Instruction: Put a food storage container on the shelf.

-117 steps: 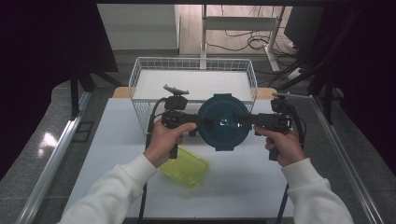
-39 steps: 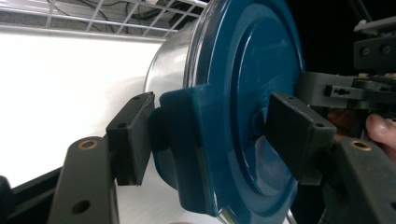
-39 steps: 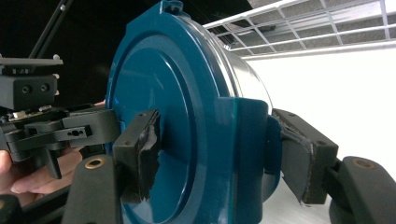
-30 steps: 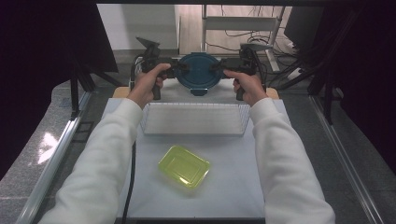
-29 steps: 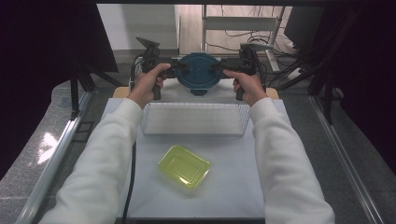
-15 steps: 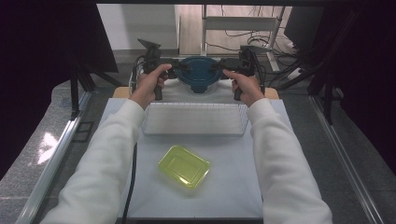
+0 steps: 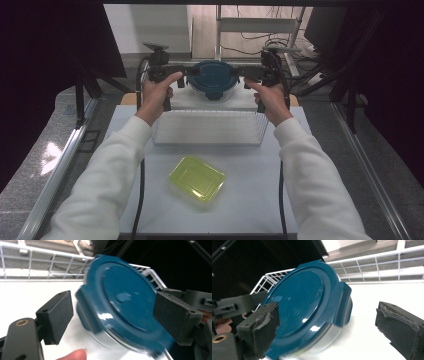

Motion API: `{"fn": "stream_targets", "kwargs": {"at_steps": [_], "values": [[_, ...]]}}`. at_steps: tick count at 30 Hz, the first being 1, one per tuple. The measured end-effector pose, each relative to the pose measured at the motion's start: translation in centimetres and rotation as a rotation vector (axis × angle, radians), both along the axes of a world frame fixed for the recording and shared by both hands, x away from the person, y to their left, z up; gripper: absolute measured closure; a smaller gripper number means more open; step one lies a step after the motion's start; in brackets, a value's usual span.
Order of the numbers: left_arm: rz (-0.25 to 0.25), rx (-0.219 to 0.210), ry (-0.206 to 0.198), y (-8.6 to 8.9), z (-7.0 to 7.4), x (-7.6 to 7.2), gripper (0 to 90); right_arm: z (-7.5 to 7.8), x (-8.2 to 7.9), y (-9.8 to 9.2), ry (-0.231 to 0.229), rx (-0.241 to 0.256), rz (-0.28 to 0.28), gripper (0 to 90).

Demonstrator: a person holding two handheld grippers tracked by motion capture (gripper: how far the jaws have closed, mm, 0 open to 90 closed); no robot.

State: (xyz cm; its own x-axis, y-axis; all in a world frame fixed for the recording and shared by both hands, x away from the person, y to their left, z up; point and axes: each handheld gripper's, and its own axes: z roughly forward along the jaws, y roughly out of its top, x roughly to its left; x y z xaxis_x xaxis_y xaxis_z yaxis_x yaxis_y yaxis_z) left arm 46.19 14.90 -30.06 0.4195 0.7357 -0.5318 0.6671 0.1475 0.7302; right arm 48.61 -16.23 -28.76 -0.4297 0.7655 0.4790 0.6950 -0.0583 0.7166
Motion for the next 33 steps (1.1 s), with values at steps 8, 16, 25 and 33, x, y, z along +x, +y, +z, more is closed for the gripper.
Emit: {"fn": "stream_targets", "kwargs": {"at_steps": [8, 16, 25, 33], "values": [[-0.01, 0.098, -0.066, 0.2, 0.3, -4.9, 17.5, 0.3, -4.1, -2.5, -0.117, -0.051, 0.091, 14.2], [-0.093, 0.179, -0.114, 0.1, -2.0, -10.4, 20.8, -1.2, -9.4, -5.0, -0.18, -0.094, 0.143, 18.4], [-0.174, 0.197, -0.109, -0.3, -7.0, -15.7, 22.6, -4.5, -15.1, -7.5, -0.22, -0.103, 0.178, 19.8], [-0.176, 0.238, -0.053, 0.2, -10.8, -17.9, 24.3, -8.2, -18.1, -8.7, -0.187, -0.105, 0.211, 19.8]]}}
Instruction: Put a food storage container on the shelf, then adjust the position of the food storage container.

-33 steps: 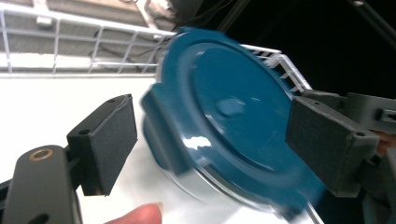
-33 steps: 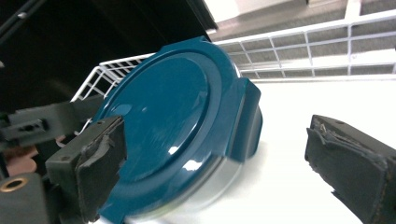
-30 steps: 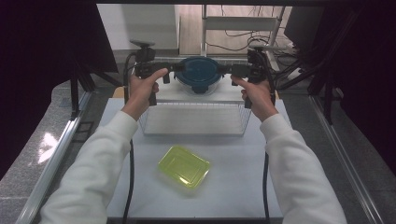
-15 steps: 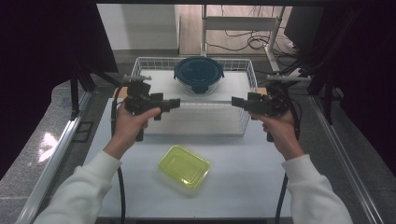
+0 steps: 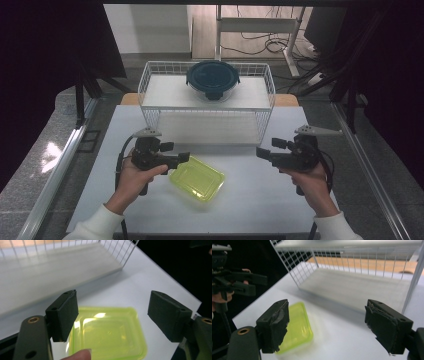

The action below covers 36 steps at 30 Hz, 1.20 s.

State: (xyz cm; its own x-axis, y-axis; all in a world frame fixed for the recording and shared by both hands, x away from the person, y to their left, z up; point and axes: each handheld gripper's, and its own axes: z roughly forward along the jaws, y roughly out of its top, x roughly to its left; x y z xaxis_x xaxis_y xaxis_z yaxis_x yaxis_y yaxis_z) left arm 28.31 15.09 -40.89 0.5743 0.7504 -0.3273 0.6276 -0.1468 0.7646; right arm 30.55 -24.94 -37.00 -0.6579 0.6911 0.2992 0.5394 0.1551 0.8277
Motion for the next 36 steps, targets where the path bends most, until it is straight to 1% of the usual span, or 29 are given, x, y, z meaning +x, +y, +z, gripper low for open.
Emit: {"fn": "stream_targets", "kwargs": {"at_steps": [3, 5, 8, 10, 11, 12, 14, 16, 17, 18, 22, 26, 28, 30, 33, 36], "values": [[0.005, 0.022, 0.005, 0.2, -0.9, -0.6, 24.6, -1.5, -0.7, -0.2, 0.016, -0.014, 0.006, 19.8], [0.005, 0.024, 0.01, 0.4, -1.4, -1.1, 24.9, -2.3, -1.0, -0.3, 0.042, -0.031, 0.006, 19.7], [0.01, 0.019, 0.008, 0.8, -1.8, -2.0, 25.9, -3.4, -1.6, -0.5, 0.054, -0.058, 0.008, 19.8], [-0.005, 0.028, 0.016, 0.9, -2.1, -2.3, 26.2, -4.2, -2.2, -0.8, 0.058, -0.076, 0.016, 21.1], [-0.003, 0.033, 0.019, 1.0, -2.4, -2.6, 26.2, -4.4, -2.3, -0.8, 0.062, -0.077, 0.018, 21.4], [-0.004, 0.034, 0.024, 1.0, -2.7, -2.8, 26.3, -4.8, -2.5, -1.0, 0.067, -0.077, 0.02, 21.5], [-0.011, 0.054, 0.037, 0.9, -3.4, -3.0, 26.5, -5.5, -3.0, -1.1, 0.08, -0.083, 0.021, 21.6], [-0.02, 0.067, 0.063, 0.8, -4.2, -3.1, 27.2, -6.2, -3.4, -1.1, 0.094, -0.097, 0.024, 21.6], [-0.021, 0.068, 0.068, 0.7, -4.4, -3.1, 27.3, -6.5, -3.5, -1.0, 0.101, -0.105, 0.025, 21.5], [-0.025, 0.067, 0.073, 0.7, -4.5, -3.1, 27.5, -6.7, -3.6, -1.0, 0.105, -0.11, 0.027, 21.5], [-0.03, 0.079, 0.064, 0.5, -4.5, -3.3, 27.8, -7.3, -3.6, -0.9, 0.106, -0.116, 0.044, 23.0], [-0.015, 0.11, 0.053, 0.6, -4.7, -3.4, 27.9, -7.3, -3.7, -0.7, 0.105, -0.122, 0.051, 23.0], [-0.006, 0.128, 0.04, 0.6, -4.8, -3.6, 27.8, -7.4, -3.7, -0.7, 0.103, -0.125, 0.049, 23.0], [-0.006, 0.135, 0.03, 0.7, -4.7, -3.7, 28.0, -7.3, -3.6, -0.8, 0.106, -0.122, 0.044, 23.0], [-0.014, 0.133, 0.027, 0.8, -4.6, -3.8, 30.0, -7.4, -3.6, -1.0, 0.11, -0.122, 0.04, 23.0], [-0.021, 0.131, 0.023, 0.8, -4.6, -3.9, 30.6, -7.5, -3.6, -1.0, 0.11, -0.13, 0.048, 23.4]]}}
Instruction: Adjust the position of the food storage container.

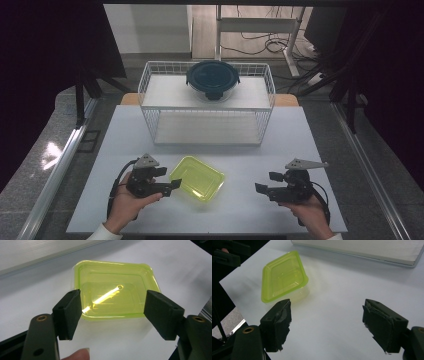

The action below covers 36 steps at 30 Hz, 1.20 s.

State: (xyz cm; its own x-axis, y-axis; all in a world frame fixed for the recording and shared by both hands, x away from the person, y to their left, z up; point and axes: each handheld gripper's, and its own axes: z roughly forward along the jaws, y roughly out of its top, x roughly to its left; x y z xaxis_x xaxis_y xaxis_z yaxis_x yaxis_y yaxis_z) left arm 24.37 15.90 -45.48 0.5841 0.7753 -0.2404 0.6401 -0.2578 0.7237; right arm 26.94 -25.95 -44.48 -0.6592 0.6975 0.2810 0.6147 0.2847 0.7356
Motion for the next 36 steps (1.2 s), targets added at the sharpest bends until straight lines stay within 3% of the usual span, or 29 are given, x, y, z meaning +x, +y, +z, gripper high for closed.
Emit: {"fn": "stream_targets", "kwargs": {"at_steps": [5, 8, 15, 20, 27, 31, 34, 36], "values": [[-0.031, -0.006, -0.011, 0.0, 0.1, -0.3, 33.6, -0.2, 0.0, 0.1, 0.009, -0.014, 0.001, 23.5], [-0.07, 0.018, -0.025, -0.2, 0.2, -0.7, 36.2, -0.2, 0.0, 0.0, 0.009, -0.015, -0.004, 23.5], [-0.135, 0.035, 0.004, -0.6, -0.3, -1.2, 43.7, -0.5, 0.2, 0.0, 0.017, -0.024, -0.011, 23.6], [-0.253, 0.135, 0.027, -2.4, -1.1, -1.7, 54.4, -0.8, 0.2, 0.1, 0.026, -0.032, -0.011, 23.5], [-0.335, 0.18, 0.075, -4.1, -2.2, -1.9, 76.9, -0.9, 0.2, 0.1, 0.029, -0.031, -0.01, 23.6], [-0.38, 0.231, 0.091, -5.3, -2.7, -2.1, 88.7, -1.0, 0.3, 0.0, 0.028, -0.029, -0.013, 23.5], [-0.414, 0.253, 0.095, -6.1, -3.2, -2.0, 90.0, -1.0, 0.3, 0.1, 0.032, -0.034, -0.012, 23.6], [-0.409, 0.273, 0.096, -6.6, -3.6, -2.0, 90.0, -1.0, 0.3, 0.1, 0.03, -0.034, -0.011, 23.6]]}}
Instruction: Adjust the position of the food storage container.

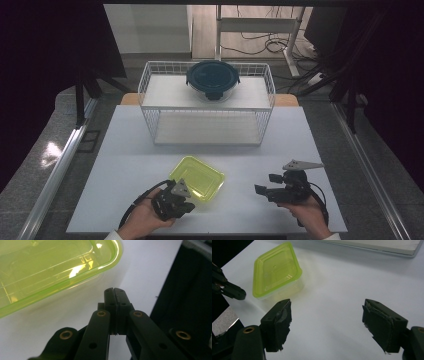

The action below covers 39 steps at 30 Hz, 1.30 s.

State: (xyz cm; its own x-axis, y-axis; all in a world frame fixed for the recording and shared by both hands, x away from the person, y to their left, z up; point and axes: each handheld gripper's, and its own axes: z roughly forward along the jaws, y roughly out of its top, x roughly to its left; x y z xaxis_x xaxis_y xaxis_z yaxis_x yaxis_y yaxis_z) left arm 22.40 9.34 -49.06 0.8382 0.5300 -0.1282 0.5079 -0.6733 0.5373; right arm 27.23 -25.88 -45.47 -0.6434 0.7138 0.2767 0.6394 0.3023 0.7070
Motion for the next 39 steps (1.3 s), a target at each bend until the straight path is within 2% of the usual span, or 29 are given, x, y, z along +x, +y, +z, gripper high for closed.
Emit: {"fn": "stream_targets", "kwargs": {"at_steps": [5, 13, 15, 16, 24, 32, 33, 39], "values": [[0.009, 0.019, -0.002, -1.3, -0.5, 0.4, 90.0, -0.1, 0.0, 0.0, 0.007, -0.004, 0.003, 23.5], [0.064, -0.018, 0.0, -2.6, -0.7, 0.9, 90.0, -0.1, 0.0, 0.1, 0.005, -0.001, 0.017, 23.4], [0.072, -0.02, 0.003, -2.8, -0.8, 1.1, 90.0, -0.1, 0.0, 0.1, 0.005, -0.003, 0.02, 23.4], [0.06, -0.011, 0.007, -2.9, -0.8, 1.2, 90.0, -0.1, 0.0, 0.1, 0.004, -0.002, 0.02, 23.4], [0.095, -0.022, -0.001, -5.0, -1.1, 2.2, 90.0, -0.1, 0.0, 0.1, 0.008, 0.001, 0.016, 23.5], [0.123, -0.02, -0.009, -6.8, -1.4, 3.2, 90.0, -0.1, 0.0, 0.1, 0.005, 0.003, 0.024, 23.4], [0.118, -0.004, -0.011, -6.9, -1.4, 3.4, 90.0, -0.1, 0.0, 0.1, 0.006, 0.003, 0.024, 23.4], [0.134, -0.002, -0.015, -7.4, -1.6, 3.9, 90.0, -0.1, 0.0, 0.0, 0.003, 0.002, 0.022, 23.5]]}}
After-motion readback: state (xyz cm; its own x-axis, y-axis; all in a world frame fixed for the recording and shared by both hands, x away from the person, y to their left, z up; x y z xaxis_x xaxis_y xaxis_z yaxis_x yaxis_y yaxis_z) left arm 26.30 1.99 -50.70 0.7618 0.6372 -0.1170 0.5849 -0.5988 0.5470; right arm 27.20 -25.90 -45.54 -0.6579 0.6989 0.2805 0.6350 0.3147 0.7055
